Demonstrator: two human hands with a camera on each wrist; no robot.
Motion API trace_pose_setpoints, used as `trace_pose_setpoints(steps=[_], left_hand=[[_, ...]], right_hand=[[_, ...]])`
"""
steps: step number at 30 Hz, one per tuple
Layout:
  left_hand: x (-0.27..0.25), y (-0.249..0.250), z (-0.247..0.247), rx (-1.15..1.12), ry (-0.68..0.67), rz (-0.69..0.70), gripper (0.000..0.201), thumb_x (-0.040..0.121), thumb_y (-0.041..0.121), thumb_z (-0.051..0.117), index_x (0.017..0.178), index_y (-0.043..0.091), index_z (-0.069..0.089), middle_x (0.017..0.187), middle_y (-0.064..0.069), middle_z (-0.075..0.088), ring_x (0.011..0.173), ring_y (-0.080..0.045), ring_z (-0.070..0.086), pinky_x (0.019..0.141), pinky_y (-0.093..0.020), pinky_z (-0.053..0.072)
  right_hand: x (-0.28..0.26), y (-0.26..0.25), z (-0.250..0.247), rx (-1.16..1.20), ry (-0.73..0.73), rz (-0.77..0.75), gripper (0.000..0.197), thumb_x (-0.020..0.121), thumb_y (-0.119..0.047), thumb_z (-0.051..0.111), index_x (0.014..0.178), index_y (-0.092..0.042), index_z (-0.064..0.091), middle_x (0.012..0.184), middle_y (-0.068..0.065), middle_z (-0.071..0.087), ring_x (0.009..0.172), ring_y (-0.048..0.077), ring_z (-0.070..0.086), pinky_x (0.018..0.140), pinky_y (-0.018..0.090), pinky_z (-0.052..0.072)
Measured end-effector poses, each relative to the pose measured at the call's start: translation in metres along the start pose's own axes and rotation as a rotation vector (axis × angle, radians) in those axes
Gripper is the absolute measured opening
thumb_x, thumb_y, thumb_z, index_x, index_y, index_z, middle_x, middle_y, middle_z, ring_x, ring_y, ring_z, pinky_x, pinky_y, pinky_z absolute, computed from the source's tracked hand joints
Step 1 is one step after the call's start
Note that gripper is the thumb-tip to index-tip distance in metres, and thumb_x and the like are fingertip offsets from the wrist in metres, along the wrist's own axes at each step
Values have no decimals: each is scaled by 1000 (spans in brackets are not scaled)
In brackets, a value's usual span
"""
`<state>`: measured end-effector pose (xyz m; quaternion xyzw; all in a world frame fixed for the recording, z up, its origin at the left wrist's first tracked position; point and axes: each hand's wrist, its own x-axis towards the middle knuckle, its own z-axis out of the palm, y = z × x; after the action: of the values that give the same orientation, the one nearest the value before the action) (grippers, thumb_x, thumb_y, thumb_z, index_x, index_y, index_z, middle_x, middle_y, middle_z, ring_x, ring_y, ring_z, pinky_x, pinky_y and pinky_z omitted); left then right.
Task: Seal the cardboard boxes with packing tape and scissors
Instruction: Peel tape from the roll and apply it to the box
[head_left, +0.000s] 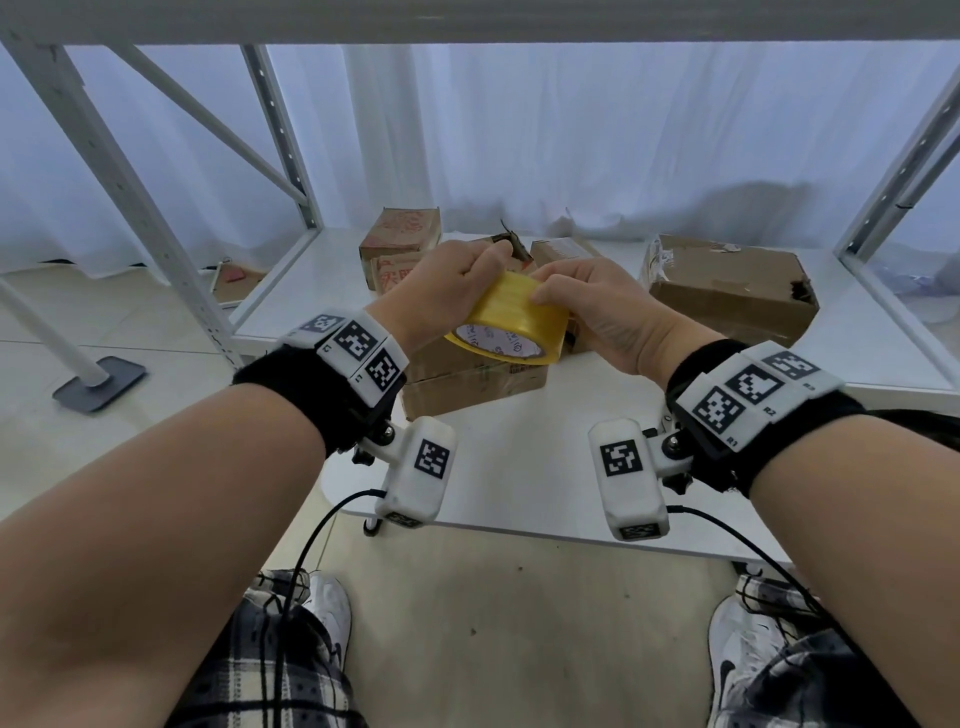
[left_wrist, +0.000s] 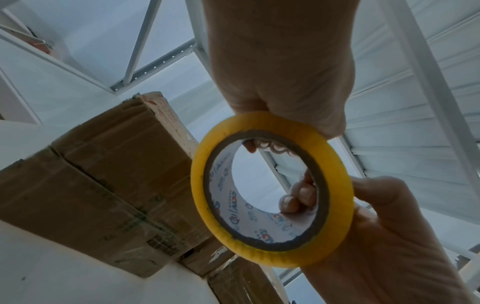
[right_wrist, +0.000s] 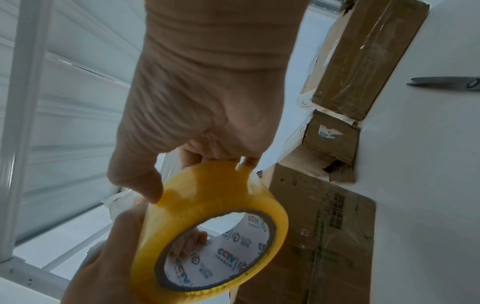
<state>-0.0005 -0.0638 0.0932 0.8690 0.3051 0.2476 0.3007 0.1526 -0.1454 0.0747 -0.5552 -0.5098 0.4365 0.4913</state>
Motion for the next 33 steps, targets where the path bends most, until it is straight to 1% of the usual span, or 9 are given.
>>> trace_pose_setpoints(steps=[5, 8, 10, 13, 16, 21, 24, 28, 33], left_hand=[[-1, 5, -4, -56, 9, -21, 45, 105, 28, 33, 62, 17, 45, 59, -1, 46, 48, -2, 42, 54, -19, 35], [-3, 4, -13, -318, -93, -144, 32, 100, 36, 44, 81, 17, 62, 79, -3, 64, 77, -16, 62, 77, -29, 47], [-4, 2, -16, -392, -164, -170, 20, 87, 38, 56, 84, 19, 62, 81, 2, 64, 83, -18, 59, 78, -29, 43], [-1, 3, -16, -355, -143, -128, 29, 83, 39, 60, 94, 12, 60, 86, -3, 62, 79, -13, 56, 71, -23, 43], [2, 7, -13, -261, -45, -85, 21, 94, 29, 59, 101, 8, 58, 87, -7, 65, 77, -13, 61, 71, -25, 50], [4, 5, -4, -226, 79, -96, 17, 95, 24, 59, 103, 9, 56, 84, -2, 64, 76, -10, 59, 73, -25, 49], [5, 5, -3, -324, 70, -104, 17, 94, 18, 60, 106, 6, 61, 83, 3, 67, 69, -1, 62, 64, -15, 48], [2, 5, -5, -388, -3, -109, 20, 95, 15, 57, 110, 10, 69, 89, 6, 70, 78, -1, 64, 70, -16, 49], [2, 3, -2, -268, 13, -131, 18, 92, 18, 62, 103, 7, 70, 88, -1, 69, 71, 1, 59, 66, -11, 45]], right_hand=[[-1, -5, 1, 2, 2, -47, 8, 87, -23, 66, 81, -18, 67, 80, -1, 68, 80, 22, 62, 68, 35, 52], [1, -8, -4, 2, 54, -109, 9, 89, -29, 66, 83, -22, 69, 82, 1, 69, 81, 26, 62, 72, 45, 51], [5, -9, -8, -126, 227, -194, 5, 91, -25, 64, 89, -22, 67, 93, 2, 68, 87, 16, 61, 79, 34, 51], [9, -9, -9, -344, 418, -301, 18, 94, -22, 60, 110, -16, 66, 117, 6, 63, 103, 11, 57, 87, 18, 48], [10, -10, -1, -390, 361, -340, 36, 95, -17, 57, 131, -9, 56, 128, 4, 57, 118, 13, 53, 102, 25, 44], [10, -6, 9, -582, 335, -445, 42, 92, -8, 59, 133, -2, 52, 136, 14, 52, 129, 23, 47, 110, 39, 38], [10, -5, 11, -534, 349, -439, 42, 90, -4, 58, 132, -2, 51, 131, 10, 52, 125, 22, 48, 108, 41, 39], [7, -7, 10, -395, 219, -355, 58, 90, 5, 49, 142, -15, 34, 126, -2, 44, 122, 13, 43, 105, 35, 43], [4, -7, 9, -405, 146, -321, 60, 87, 9, 50, 141, -13, 35, 125, 4, 43, 110, 15, 46, 94, 31, 50]])
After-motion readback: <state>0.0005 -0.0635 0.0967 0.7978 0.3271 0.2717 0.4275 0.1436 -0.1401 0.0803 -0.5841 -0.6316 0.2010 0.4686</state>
